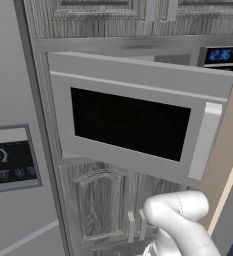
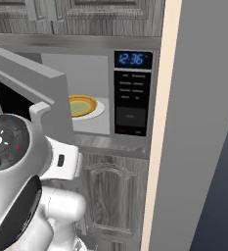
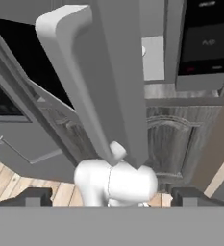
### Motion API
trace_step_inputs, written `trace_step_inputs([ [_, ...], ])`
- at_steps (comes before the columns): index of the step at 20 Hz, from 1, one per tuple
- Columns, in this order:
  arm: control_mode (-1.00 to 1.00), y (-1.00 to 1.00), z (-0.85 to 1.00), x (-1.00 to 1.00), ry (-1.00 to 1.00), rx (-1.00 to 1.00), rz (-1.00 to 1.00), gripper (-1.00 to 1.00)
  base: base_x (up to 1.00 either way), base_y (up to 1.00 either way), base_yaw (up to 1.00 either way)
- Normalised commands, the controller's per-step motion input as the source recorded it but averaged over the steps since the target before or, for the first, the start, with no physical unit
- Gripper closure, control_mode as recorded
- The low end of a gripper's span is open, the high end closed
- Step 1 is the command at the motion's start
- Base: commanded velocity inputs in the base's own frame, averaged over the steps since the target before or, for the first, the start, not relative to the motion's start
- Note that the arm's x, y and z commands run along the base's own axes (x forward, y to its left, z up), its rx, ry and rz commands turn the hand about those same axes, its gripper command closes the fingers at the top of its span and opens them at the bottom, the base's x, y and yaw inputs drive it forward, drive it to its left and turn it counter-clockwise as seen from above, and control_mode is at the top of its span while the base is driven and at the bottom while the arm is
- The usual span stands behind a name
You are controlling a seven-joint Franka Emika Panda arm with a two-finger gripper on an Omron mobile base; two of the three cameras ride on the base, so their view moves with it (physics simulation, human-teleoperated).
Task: Pick the shrimp from the counter and place it in the microwave. Then turn on the microwave.
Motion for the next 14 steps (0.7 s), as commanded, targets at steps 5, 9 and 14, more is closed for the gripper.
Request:
trace_step_inputs([
  [5, -1.00, -0.11, 0.00, -0.05, -0.01, 0.29, -0.03, -1.00, 0.00, 0.00, 0.00],
  [9, -1.00, -0.01, 0.00, 0.14, 0.00, 0.34, -0.11, -1.00, 0.00, 0.00, 0.00],
  [14, -1.00, -0.07, 0.00, 0.22, 0.01, 0.30, -0.10, -1.00, 0.00, 0.00, 0.00],
])
